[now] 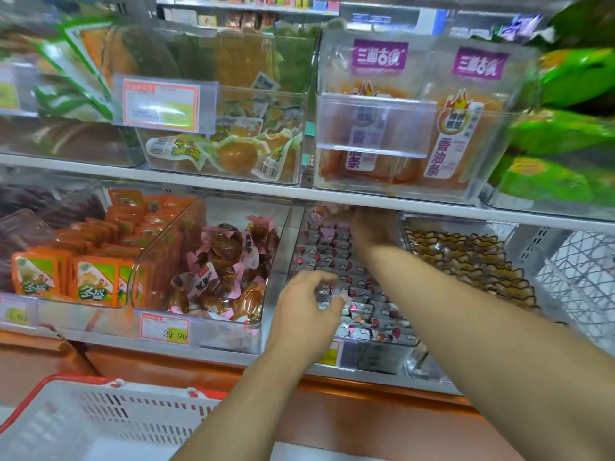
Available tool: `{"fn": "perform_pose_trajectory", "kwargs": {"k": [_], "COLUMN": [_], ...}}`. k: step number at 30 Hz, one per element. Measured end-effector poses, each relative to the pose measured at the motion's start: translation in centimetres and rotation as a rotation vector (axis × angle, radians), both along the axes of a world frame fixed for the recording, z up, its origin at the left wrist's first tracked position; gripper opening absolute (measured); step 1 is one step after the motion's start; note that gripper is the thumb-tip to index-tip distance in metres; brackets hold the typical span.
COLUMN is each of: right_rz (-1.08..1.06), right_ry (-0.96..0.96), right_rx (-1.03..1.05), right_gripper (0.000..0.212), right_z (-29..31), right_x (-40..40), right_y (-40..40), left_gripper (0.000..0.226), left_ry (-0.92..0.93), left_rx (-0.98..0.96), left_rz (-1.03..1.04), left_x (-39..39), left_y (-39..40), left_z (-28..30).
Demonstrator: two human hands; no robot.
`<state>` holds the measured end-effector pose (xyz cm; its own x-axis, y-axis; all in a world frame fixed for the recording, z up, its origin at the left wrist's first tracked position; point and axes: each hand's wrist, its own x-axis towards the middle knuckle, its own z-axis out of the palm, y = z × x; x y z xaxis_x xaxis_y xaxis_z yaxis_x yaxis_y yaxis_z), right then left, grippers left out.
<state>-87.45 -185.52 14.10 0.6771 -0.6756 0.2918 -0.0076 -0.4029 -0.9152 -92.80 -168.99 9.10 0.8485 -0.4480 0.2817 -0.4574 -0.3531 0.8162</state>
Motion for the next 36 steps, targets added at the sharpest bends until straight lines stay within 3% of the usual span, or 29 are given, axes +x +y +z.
{"fn": "perform_pose_trajectory", "kwargs": {"k": [2, 5, 10, 12, 16, 22, 36], "right_rz": [-0.013, -0.084, 0.015, 0.052, 0.135, 0.149, 0.15], "right_ry": [-0.038, -0.181, -0.182, -0.186, -0.146, -0.007, -0.002], "right_rx": [0.226, 0.607, 0.872, 0.889, 0.907, 0.834, 0.825], "right_gripper": [0.015, 0.022, 0.012, 0.008, 0.013, 0.01, 0.012], "right_z": [0.2, 0.7, 1.0, 0.8, 0.0, -1.1, -2.0], "right_x": [-2.2, -6.1, -12.8, -14.3, -15.8, -16.3, -15.6], "right_y": [0.4, 1.9, 4.9, 5.5, 5.1, 3.7, 2.3], "left_gripper": [0.021, 0.014, 0.018, 0.025, 0.025, 0.026, 0.013], "left_ry": [0.049, 0.171, 0.479, 0.637, 0.768, 0.834, 0.904], "left_rx": [-0.075, -0.243, -0.557, -0.698, -0.795, -0.826, -0.926], "left_rz": [0.041, 0.092, 0.146, 0.143, 0.118, 0.115, 0.168], "left_x": [-0.3, -0.9, -1.6, -1.8, -1.8, -1.4, -0.9], "left_y": [0.3, 0.9, 1.5, 1.5, 1.6, 1.4, 1.2], "left_z": [0.4, 0.9, 1.6, 1.8, 1.9, 1.9, 1.8]}}
